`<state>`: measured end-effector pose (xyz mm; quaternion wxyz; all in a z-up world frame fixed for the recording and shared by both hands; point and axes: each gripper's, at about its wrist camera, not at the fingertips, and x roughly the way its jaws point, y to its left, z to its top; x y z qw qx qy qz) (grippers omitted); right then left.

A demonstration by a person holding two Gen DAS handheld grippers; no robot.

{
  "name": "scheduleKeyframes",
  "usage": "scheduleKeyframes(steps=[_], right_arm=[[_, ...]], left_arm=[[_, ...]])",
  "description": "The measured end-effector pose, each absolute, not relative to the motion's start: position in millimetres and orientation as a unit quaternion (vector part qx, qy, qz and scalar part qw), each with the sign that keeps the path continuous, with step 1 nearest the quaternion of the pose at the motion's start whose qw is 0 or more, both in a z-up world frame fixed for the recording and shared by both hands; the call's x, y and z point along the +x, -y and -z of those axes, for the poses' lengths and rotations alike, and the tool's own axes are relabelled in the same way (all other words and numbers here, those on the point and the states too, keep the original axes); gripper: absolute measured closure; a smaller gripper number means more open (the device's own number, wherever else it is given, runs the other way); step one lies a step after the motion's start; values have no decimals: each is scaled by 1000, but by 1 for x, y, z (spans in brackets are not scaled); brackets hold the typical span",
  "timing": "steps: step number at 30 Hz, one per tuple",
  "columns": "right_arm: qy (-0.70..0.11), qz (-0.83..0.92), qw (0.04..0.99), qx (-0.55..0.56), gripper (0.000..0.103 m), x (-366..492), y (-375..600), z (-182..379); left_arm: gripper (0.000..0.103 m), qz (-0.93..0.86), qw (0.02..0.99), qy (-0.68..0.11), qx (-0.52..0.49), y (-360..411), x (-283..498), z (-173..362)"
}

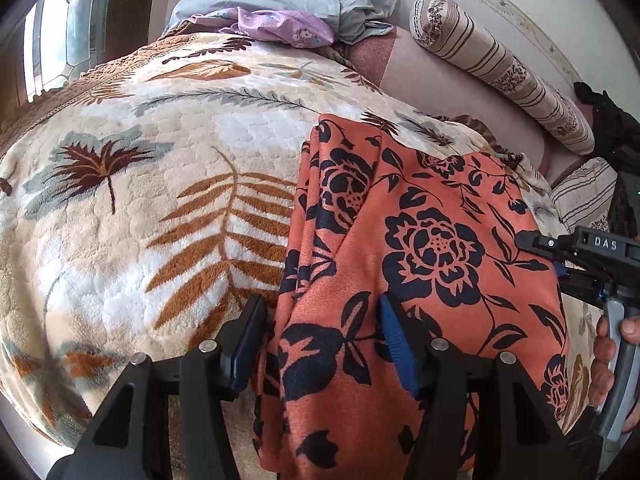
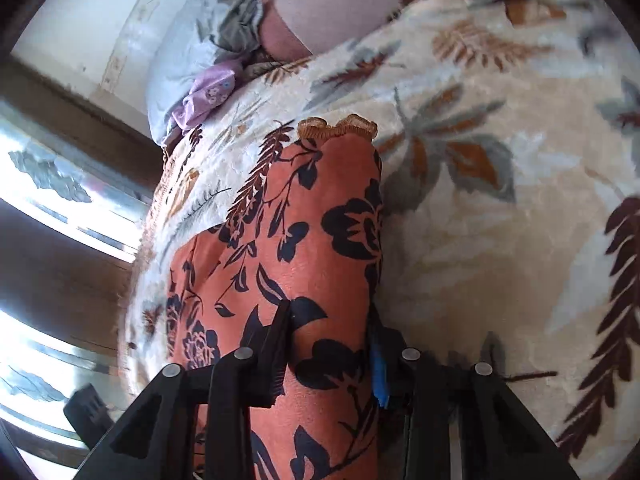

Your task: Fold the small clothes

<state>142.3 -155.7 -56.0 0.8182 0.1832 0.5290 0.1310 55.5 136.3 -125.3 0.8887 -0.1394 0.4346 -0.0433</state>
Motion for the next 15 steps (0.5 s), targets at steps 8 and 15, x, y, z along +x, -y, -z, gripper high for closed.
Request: scheduleKeyframes(steps=[8, 15], right_arm=[[-512, -129, 829, 186, 34, 107, 165, 33], [-471, -242, 834, 152, 22, 44, 128, 7]], left_arm=[[36, 41, 894, -420, -148, -138, 54, 126], [39, 65, 881, -406, -234, -158, 24, 106]])
